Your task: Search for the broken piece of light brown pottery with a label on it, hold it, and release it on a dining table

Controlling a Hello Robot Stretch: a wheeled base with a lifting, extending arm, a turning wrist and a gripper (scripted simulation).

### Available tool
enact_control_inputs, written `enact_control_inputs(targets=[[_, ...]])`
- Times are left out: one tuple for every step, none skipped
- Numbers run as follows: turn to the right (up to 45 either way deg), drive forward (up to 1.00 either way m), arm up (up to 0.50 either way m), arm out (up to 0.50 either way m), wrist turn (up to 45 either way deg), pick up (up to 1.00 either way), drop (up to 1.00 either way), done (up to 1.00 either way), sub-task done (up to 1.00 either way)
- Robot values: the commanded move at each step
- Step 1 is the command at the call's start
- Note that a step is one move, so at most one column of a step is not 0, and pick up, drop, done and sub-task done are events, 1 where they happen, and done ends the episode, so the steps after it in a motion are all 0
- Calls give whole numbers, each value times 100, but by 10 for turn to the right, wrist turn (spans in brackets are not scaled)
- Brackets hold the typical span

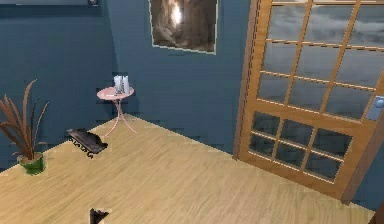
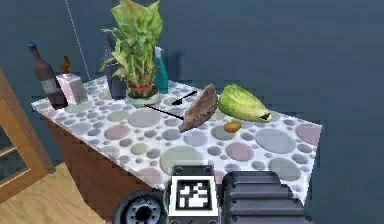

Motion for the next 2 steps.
enact_control_inputs(targets=[[0,0,0,34,0,0,0,0,0],[0,0,0,0,450,0,0,0,0]])
